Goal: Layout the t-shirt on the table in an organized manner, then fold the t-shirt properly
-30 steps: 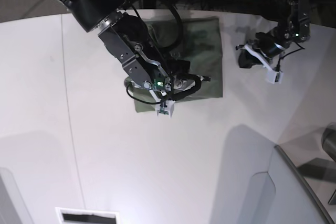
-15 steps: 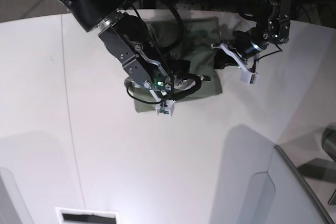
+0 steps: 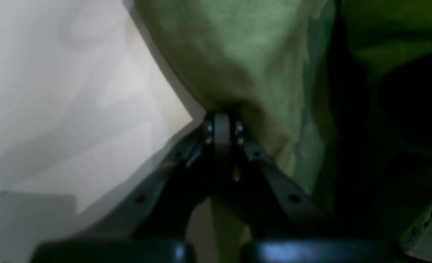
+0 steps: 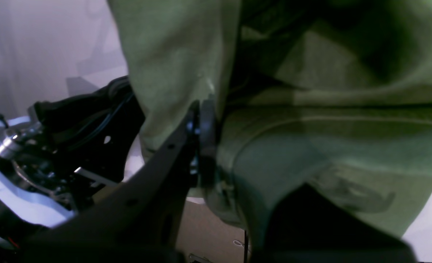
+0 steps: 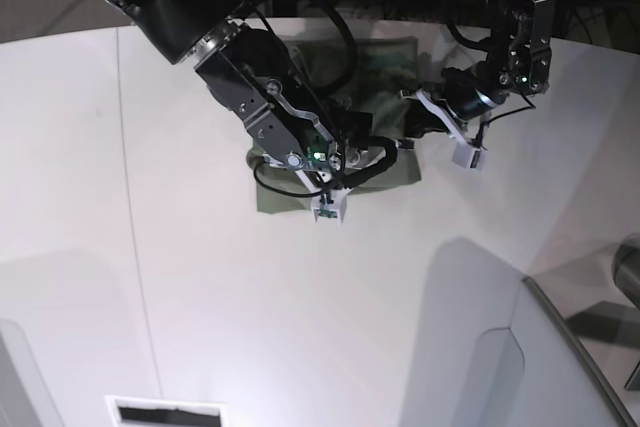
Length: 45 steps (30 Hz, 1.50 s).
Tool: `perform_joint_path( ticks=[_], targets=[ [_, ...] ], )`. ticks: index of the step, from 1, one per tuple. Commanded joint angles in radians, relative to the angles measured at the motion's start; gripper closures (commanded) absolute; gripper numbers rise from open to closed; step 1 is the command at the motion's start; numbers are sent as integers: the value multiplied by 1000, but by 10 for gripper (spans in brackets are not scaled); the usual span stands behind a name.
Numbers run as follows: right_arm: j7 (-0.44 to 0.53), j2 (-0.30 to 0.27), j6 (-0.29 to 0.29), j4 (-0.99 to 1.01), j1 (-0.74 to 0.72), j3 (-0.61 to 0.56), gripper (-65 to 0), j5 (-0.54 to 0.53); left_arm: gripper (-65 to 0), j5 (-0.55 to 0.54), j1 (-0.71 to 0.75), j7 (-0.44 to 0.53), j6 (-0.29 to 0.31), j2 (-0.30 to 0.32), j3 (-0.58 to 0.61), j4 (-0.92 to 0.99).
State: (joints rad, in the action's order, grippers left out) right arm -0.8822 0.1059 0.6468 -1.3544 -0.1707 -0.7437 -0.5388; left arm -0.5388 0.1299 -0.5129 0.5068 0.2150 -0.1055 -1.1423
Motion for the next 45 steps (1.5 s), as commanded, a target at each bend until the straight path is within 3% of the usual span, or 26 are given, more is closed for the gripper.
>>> perform_joint_path(
  ticks=[1, 8, 13, 16, 20, 25, 31, 34, 40, 45],
  targets=[
    [7, 15, -5, -17, -23, 0, -9, -4, 0, 59, 0, -51, -30, -2, 3, 6],
    [24, 15, -5, -17, -28, 0, -111, -42, 0, 59, -2, -51, -30, -6, 3, -2],
    [50, 13, -5, 19, -45, -1, -120, -88, 0, 58, -13, -54, -30, -4, 2, -12],
    [51, 13, -6, 37, -46, -1, -120, -94, 0, 56, -16, -118, -30, -1, -9, -68],
    [51, 15, -6, 40, -46, -1, -149, -94, 0, 50, -8, -161, -30, 45, -13, -186],
    [53, 15, -9, 40, -45, -1, -185, -94, 0, 58, 46, -237, -30, 88, -207, -279],
    [51, 15, -158, 40, -40, -1, -191, -94, 0, 58, 159, -246, -29, 171, -437, -318],
    [48, 16, -175, 40, -40, -1, -191, -94, 0, 58, 199, -246, -26, 202, -526, -316],
    [42, 22, -177, 40, -48, -17, -281, -172, 0, 58, 235, -244, -24, 222, -598, -315],
    [51, 22, -177, 79, -103, -118, -287, -267, 0, 58, 230, -246, -24, 220, -593, -315]
  ],
)
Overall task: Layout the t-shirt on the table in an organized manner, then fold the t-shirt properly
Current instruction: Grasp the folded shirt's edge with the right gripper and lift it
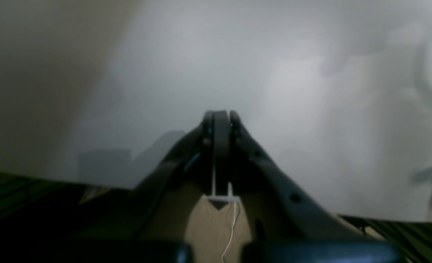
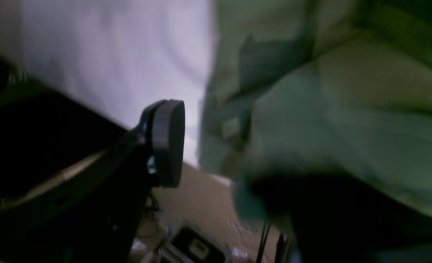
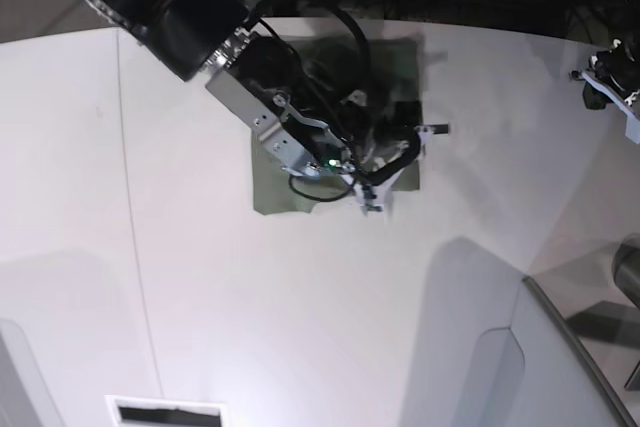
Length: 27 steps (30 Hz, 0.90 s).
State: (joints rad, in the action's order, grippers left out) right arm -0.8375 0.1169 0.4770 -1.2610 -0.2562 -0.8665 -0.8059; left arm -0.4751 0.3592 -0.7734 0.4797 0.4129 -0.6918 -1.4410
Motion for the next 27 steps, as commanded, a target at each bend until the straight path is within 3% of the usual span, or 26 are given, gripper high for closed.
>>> perform_joint_path(
  ticks=[1, 6, 11, 17, 21, 23, 27],
  targets=[
    [8, 11, -7, 8, -30, -9, -287, -17, 0, -6, -1, 15, 3, 22, -6, -16],
    [67, 11, -21, 70, -59, -66, -287, -97, 0, -6, -16, 15, 3, 22, -6, -14],
    [70, 14, -172, 91, -81, -138, -287, -128, 0, -6, -16, 15, 3, 24, -6, -13],
    [67, 14, -229, 16, -110, -178, -285, -126, 0, -4, -18, 16, 3, 24, -6, -13],
    [19, 4, -223, -95, -113, -175, -285, -123, 0, -4, -18, 18, 3, 54, -12, -13],
    [-12, -29, -214, -159, -119, -171, -285, -125, 0, -4, -10, 18, 3, 83, -13, -11],
    [-26, -115, -73, -282, -85, -105, -284, -126, 0, -6, 10, 21, 4, 137, -78, 59]
  ],
)
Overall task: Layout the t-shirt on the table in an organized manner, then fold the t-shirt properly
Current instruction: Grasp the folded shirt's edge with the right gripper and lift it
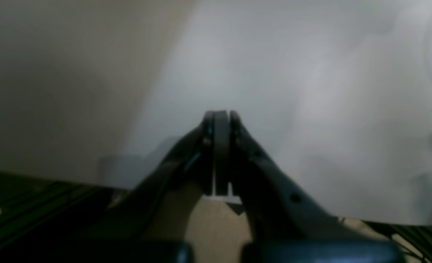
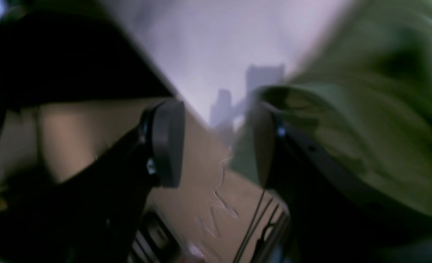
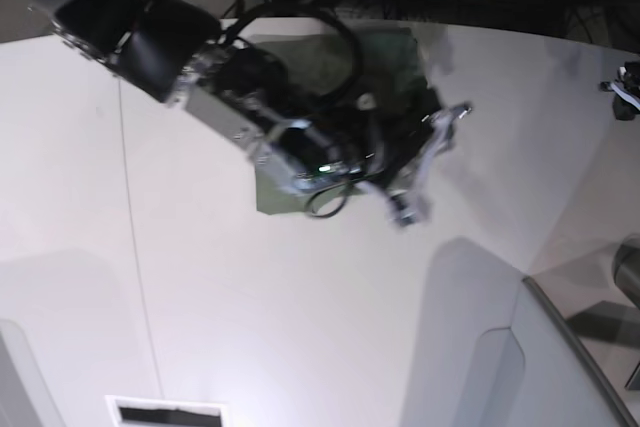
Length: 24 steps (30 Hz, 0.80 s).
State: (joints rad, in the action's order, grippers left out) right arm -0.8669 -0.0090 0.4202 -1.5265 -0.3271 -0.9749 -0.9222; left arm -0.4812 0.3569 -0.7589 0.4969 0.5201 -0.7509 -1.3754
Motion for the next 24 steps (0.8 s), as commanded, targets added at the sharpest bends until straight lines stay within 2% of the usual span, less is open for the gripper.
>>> perform_joint_path(
  ticks=[1, 3, 4, 6, 8, 11, 15, 17, 20, 24],
  targets=[
    [4, -18, 26, -58, 3, 37, -282, -8, 0, 0, 20, 8, -11, 44, -58, 32],
    [7, -79, 98, -131, 36, 107, -246, -11, 0, 0, 24, 9, 41, 64, -123, 101],
    [10, -107, 128, -159, 66, 147, -200, -11, 0, 0, 26, 9, 87, 73, -155, 136],
    [10, -133, 153, -185, 127, 245, -80, -11, 0, 2, 26, 12, 191, 82, -215, 204],
    [10, -136, 151, -185, 173, 311, -17, -10, 0, 5, 35, 42, 201, 84, -249, 235],
    [12, -142, 151, -182, 224, 370, -8, -7, 0, 69, 57, 88, 201, 74, -252, 238],
    [13, -142, 150, -98, 224, 379, -6, -5, 0, 94, 55, 94, 201, 45, -253, 238],
    [15, -141, 127, -58, 216, 379, -5, -5, 0, 92, 55, 94, 201, 42, -253, 238],
    [21, -138, 52, -9, 211, 385, -3, -5, 0, 92, 55, 94, 201, 39, -253, 238],
    [67, -134, 36, 51, 196, 379, -3, -5, 0, 98, 34, 94, 201, 39, -253, 238]
  ],
)
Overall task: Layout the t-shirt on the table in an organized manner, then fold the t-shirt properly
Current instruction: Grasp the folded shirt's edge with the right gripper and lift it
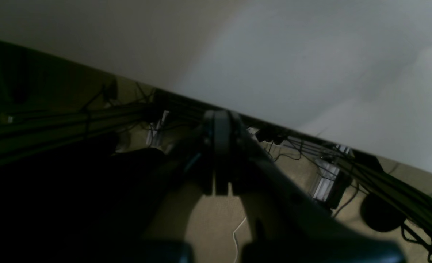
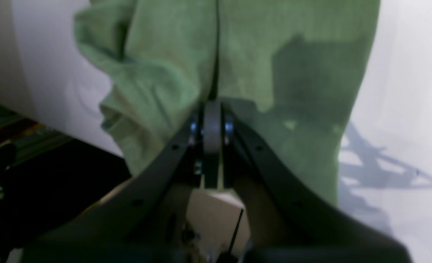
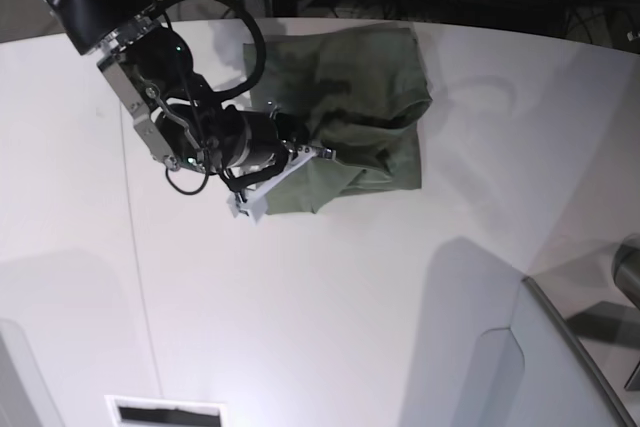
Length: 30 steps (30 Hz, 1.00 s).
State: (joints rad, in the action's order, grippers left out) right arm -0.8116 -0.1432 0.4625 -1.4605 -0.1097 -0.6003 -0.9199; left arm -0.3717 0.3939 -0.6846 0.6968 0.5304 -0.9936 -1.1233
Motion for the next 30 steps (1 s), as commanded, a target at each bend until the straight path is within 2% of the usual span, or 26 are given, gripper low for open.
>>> perform_joint_path(
  ticks=[1, 7, 11, 15, 18, 25, 27, 30],
  targets=[
    [11, 4, -6, -4, -23, 4, -3, -8, 0, -11, -6, 15, 1, 29, -11, -13],
    [11, 70, -9, 27, -75, -23, -3, -8, 0, -11, -17, 13, 1, 12, -9, -14],
    [21, 132, -57, 157, -164, -100, -3, -8, 0, -11, -33, 13, 1, 9, -8, -14],
    [88, 204, -115, 317, -259, -166, -3, -8, 0, -11, -34, 13, 1, 9, -8, -14],
    [123, 253, -135, 441, -322, -209, -3, -8, 0, -11, -34, 13, 1, 9, -8, -14],
    [274, 270, -143, 548, -431, -369, -8, -9, 0, -11, -40, 13, 1, 9, -8, -13],
    [298, 270, -184, 564, -439, -375, -8, -9, 0, -10, -42, 13, 1, 9, -8, -14],
    [355, 270, -333, 561, -433, -373, -8, -9, 0, -10, -43, 13, 1, 9, 6, -14]
  ],
)
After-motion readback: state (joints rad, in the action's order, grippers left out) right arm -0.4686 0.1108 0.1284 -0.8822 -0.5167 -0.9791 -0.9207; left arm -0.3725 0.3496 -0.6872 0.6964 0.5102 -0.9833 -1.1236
